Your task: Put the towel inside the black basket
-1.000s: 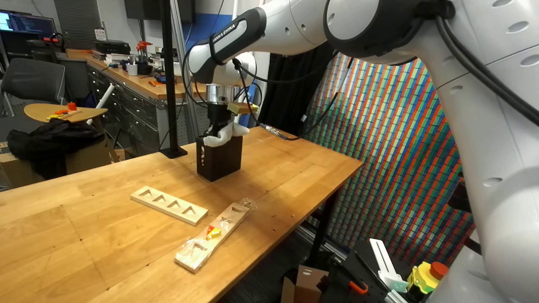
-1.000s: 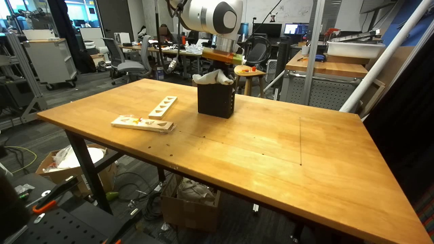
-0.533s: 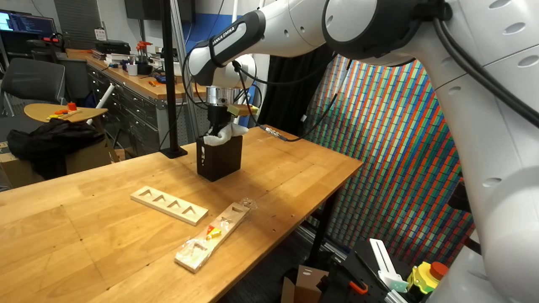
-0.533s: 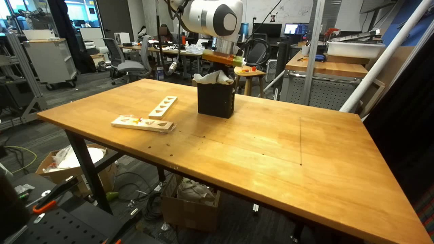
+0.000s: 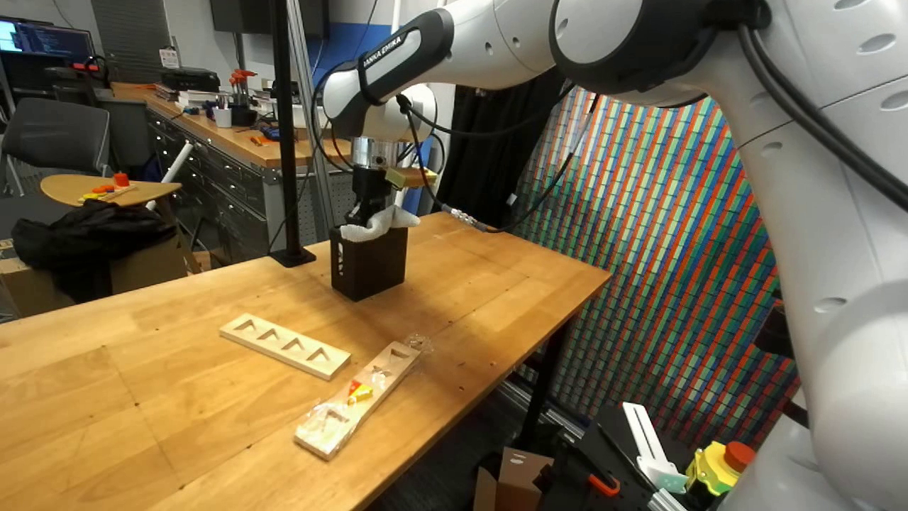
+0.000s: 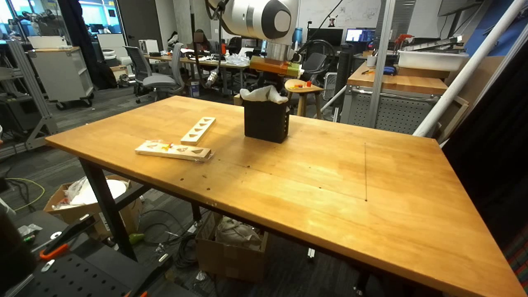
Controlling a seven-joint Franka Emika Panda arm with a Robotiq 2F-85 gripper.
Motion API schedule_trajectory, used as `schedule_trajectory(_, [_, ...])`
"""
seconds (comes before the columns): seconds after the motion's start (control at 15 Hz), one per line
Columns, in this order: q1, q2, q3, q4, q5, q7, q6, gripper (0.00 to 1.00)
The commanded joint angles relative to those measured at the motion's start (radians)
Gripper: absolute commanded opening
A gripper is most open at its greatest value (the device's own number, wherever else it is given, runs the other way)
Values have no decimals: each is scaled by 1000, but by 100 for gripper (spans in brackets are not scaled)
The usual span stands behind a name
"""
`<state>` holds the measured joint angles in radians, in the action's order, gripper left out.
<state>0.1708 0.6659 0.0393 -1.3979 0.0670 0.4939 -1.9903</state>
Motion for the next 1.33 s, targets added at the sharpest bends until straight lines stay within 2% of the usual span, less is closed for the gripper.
schedule_trajectory(0.0, [19, -70, 10, -38, 10, 19, -33, 0])
schedule_trajectory(0.6, [17, -199, -9, -80, -10, 8, -29, 0])
schedule_trajectory(1.27, [-21, -388, -21, -289, -38, -38, -55, 0])
